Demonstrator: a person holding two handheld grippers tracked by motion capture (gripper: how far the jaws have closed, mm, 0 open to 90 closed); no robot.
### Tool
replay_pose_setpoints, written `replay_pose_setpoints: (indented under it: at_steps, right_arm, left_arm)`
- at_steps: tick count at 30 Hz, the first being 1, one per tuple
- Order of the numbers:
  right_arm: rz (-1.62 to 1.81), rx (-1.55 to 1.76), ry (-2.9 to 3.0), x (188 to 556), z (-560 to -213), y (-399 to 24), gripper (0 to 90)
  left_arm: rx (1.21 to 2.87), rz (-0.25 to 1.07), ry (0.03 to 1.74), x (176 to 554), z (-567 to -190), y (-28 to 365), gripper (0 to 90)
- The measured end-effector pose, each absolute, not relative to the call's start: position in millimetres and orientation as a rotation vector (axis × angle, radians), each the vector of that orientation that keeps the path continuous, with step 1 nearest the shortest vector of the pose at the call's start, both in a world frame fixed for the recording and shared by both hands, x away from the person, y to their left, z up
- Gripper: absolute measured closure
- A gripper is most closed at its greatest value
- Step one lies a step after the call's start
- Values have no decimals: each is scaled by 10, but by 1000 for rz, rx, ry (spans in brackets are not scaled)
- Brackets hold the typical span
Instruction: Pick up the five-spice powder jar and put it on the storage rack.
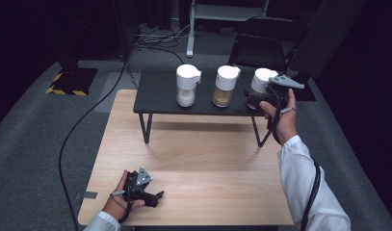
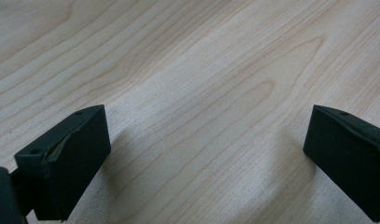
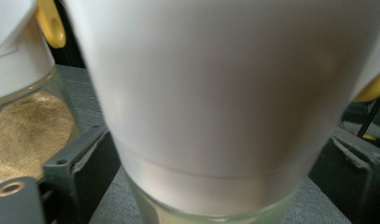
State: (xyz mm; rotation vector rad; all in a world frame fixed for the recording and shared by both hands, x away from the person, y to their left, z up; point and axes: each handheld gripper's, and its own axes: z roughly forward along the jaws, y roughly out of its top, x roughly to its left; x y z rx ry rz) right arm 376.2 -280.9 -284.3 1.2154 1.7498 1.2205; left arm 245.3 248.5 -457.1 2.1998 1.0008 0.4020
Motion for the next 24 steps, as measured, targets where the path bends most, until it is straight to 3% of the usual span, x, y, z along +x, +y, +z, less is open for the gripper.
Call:
replay_pose_setpoints:
  at_steps: [24]
  right_arm:
    - [1202,1113,1733,3623,-2971,-2794,14]
  left_arm:
    - [2199,402,1001,2453,-4572,2485,5]
